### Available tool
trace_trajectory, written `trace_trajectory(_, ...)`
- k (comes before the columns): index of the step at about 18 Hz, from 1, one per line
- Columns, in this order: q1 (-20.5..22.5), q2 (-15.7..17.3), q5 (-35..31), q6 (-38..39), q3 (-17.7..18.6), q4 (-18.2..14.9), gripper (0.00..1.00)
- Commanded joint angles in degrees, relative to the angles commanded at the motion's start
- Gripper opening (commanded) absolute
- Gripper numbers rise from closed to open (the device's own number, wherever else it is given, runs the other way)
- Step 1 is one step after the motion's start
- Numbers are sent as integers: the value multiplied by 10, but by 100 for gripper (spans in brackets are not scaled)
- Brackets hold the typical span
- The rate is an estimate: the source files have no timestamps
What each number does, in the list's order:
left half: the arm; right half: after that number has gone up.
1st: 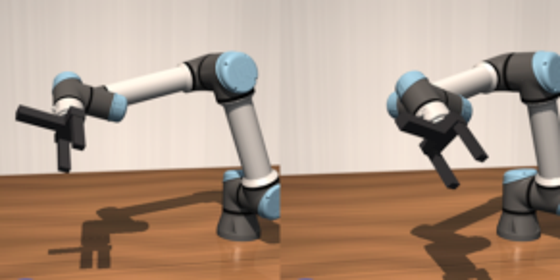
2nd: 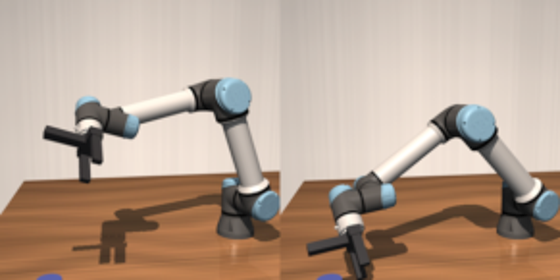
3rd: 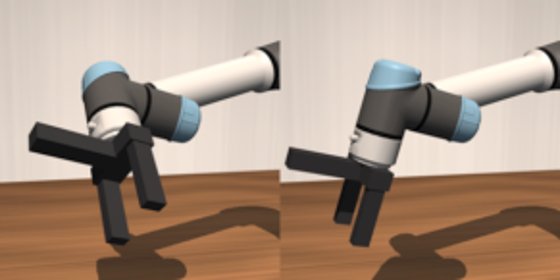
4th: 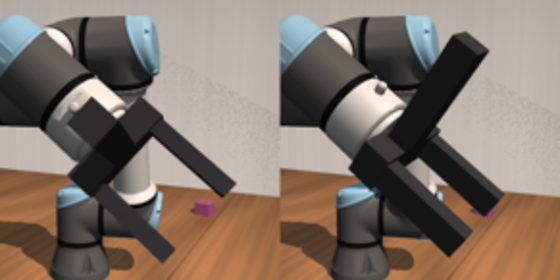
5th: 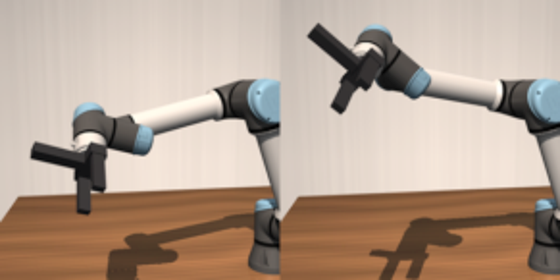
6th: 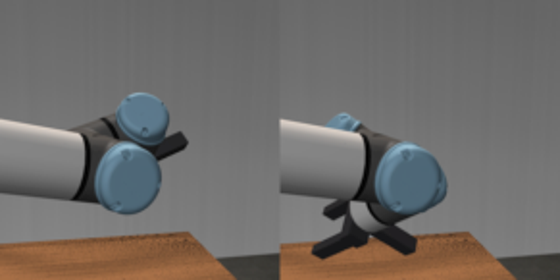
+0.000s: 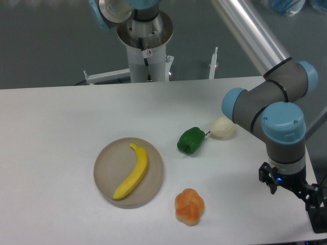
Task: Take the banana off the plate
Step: 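Move the open gripper over the yellow banana on the beige plate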
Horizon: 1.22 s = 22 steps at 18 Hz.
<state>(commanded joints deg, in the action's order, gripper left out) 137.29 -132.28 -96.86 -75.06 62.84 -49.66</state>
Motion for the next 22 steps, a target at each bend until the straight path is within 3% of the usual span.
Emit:
trace_trajectory(10, -10, 21, -4, 27, 24, -2, 100)
trace_trajectory(15, -12, 66, 3, 84, 71, -7, 100)
trace_trajectory(17, -12, 84, 4, 92, 87, -25, 100)
trace_trajectory(22, -36, 120, 5, 144, 97, -110, 100)
